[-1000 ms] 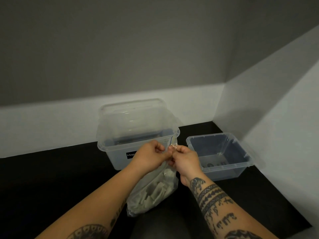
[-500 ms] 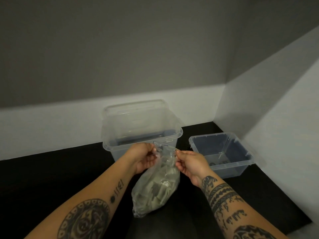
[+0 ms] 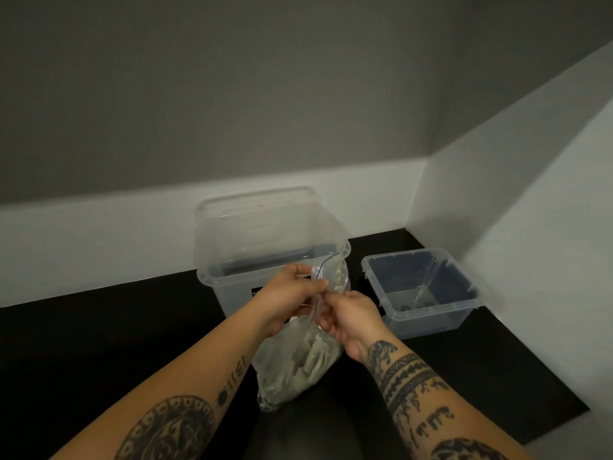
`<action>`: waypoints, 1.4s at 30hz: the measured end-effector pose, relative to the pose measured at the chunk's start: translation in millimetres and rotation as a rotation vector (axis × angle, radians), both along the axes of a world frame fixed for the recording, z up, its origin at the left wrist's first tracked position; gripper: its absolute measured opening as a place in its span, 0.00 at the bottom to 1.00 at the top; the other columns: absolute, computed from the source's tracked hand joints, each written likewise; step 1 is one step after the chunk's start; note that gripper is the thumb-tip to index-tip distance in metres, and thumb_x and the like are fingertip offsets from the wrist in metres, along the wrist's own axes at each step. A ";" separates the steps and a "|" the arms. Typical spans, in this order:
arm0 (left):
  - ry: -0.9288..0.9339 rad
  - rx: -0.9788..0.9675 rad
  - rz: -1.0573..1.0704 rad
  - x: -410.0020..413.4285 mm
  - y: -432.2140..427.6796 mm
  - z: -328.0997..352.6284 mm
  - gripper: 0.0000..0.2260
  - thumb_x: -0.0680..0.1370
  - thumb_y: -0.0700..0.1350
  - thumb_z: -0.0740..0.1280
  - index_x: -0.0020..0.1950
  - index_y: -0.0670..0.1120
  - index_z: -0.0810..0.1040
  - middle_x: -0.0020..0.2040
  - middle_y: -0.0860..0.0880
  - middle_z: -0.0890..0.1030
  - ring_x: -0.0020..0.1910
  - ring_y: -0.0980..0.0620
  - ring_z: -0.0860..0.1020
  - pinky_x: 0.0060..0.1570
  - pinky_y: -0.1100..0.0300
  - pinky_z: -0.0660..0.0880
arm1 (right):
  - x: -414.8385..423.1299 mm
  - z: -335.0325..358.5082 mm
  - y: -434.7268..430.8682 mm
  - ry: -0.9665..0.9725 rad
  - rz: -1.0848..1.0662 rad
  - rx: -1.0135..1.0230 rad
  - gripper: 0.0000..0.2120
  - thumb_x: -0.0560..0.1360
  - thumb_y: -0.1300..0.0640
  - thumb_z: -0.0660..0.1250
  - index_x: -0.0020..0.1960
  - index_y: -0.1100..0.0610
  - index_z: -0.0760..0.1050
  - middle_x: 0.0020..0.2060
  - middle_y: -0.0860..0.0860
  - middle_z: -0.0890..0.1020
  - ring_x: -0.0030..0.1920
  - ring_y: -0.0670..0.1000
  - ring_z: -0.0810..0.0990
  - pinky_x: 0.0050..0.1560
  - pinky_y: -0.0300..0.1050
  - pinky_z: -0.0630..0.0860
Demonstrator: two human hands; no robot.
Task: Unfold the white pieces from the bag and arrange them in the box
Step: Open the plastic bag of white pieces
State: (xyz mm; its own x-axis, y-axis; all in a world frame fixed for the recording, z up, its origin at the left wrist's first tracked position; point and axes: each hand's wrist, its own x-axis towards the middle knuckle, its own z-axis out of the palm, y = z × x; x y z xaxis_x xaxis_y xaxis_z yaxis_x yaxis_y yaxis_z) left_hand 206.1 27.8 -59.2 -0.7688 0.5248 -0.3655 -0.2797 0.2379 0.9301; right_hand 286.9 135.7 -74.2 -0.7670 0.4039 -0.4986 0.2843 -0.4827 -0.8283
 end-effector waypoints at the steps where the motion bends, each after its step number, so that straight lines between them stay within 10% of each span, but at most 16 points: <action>1: 0.045 -0.068 -0.008 0.4 -1.6 1.3 0.16 0.76 0.46 0.76 0.59 0.45 0.75 0.50 0.43 0.83 0.40 0.51 0.78 0.38 0.57 0.75 | -2.3 0.0 -1.7 0.026 -0.031 -0.021 0.06 0.79 0.62 0.69 0.54 0.62 0.74 0.31 0.55 0.78 0.24 0.48 0.77 0.26 0.40 0.76; 9: 0.241 -0.394 -0.094 1.3 -17.5 10.1 0.17 0.81 0.43 0.66 0.31 0.42 0.78 0.29 0.42 0.80 0.25 0.48 0.73 0.24 0.66 0.65 | -2.4 -4.5 -21.9 0.056 -0.120 -0.014 0.01 0.81 0.64 0.67 0.51 0.62 0.76 0.40 0.59 0.82 0.35 0.53 0.82 0.35 0.43 0.82; 19: -0.334 0.022 0.158 -16.2 -41.8 -4.4 0.16 0.86 0.51 0.59 0.43 0.46 0.78 0.27 0.53 0.80 0.23 0.57 0.78 0.23 0.67 0.73 | 25.6 -19.9 -20.9 -0.031 -0.102 0.021 0.10 0.78 0.57 0.72 0.58 0.60 0.80 0.39 0.53 0.84 0.37 0.49 0.83 0.40 0.42 0.82; 25: -0.233 0.051 0.143 -13.0 -29.6 -8.0 0.14 0.85 0.51 0.62 0.43 0.47 0.77 0.33 0.50 0.79 0.26 0.54 0.76 0.26 0.64 0.74 | 18.2 -9.7 -47.8 0.015 -0.107 -0.146 0.14 0.75 0.53 0.75 0.56 0.59 0.79 0.43 0.53 0.86 0.41 0.50 0.85 0.47 0.46 0.84; 32: -0.055 -0.023 -0.043 -5.7 -40.3 -2.5 0.10 0.78 0.54 0.72 0.45 0.49 0.78 0.42 0.50 0.80 0.34 0.55 0.75 0.33 0.63 0.72 | 4.8 -7.5 -54.4 -0.008 -0.180 -0.255 0.09 0.78 0.53 0.72 0.52 0.58 0.79 0.30 0.49 0.77 0.29 0.45 0.75 0.29 0.38 0.78; 42: 0.033 -0.098 0.049 -13.2 -52.9 -2.8 0.10 0.80 0.38 0.68 0.38 0.45 0.76 0.35 0.42 0.77 0.27 0.49 0.72 0.30 0.61 0.69 | -6.0 -9.0 -65.3 0.123 -0.210 -0.238 0.10 0.80 0.64 0.68 0.60 0.61 0.77 0.47 0.56 0.83 0.44 0.50 0.82 0.50 0.44 0.81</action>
State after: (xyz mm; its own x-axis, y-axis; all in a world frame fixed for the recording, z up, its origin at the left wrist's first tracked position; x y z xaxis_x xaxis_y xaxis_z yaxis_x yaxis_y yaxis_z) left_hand 192.9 -25.1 -61.9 -0.8051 0.4494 -0.3871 -0.2627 0.3150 0.9120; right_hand 280.9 70.4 -83.2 -0.7399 0.4428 -0.5064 0.0628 -0.7040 -0.7074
